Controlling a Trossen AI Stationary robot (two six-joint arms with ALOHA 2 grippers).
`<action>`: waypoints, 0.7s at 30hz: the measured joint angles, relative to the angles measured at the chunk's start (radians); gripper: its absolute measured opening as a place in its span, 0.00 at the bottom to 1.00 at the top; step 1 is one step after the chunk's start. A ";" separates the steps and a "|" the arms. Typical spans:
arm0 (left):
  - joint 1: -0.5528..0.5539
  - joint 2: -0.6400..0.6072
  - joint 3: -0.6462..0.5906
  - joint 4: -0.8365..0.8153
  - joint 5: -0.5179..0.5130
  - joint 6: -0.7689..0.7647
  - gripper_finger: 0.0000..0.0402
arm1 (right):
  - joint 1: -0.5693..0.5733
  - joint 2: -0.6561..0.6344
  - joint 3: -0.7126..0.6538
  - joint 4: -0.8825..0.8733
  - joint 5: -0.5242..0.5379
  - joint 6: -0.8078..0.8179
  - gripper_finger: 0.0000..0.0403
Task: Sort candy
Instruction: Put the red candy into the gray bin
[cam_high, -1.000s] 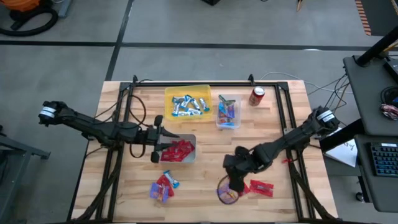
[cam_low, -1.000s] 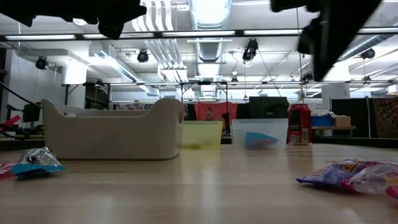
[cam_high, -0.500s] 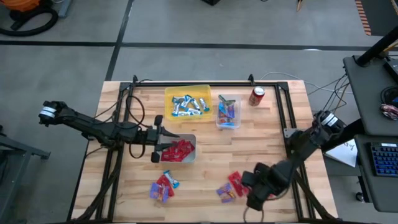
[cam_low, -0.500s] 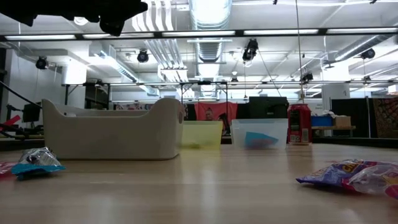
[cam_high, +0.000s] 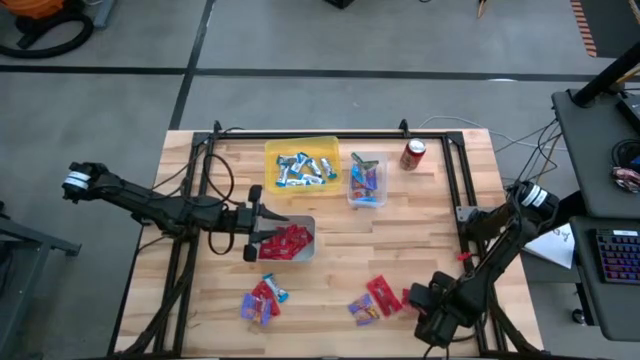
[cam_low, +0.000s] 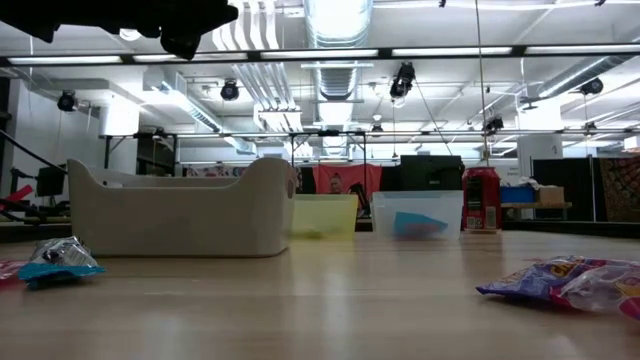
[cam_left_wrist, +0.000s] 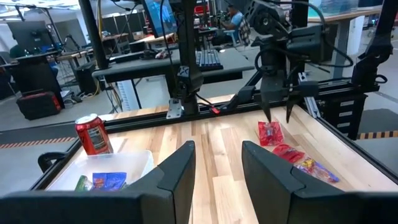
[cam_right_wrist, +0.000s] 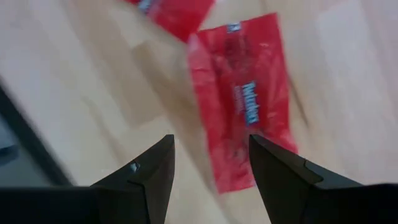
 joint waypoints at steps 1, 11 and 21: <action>0.000 0.000 0.000 0.000 0.000 0.000 0.29 | -0.001 0.000 -0.012 0.005 0.001 0.000 0.48; 0.000 0.000 0.000 0.000 0.000 0.000 0.29 | -0.002 -0.001 -0.122 0.092 0.024 -0.018 0.48; 0.000 0.000 0.000 0.000 0.000 0.000 0.29 | -0.008 -0.004 -0.180 0.138 0.031 -0.018 0.35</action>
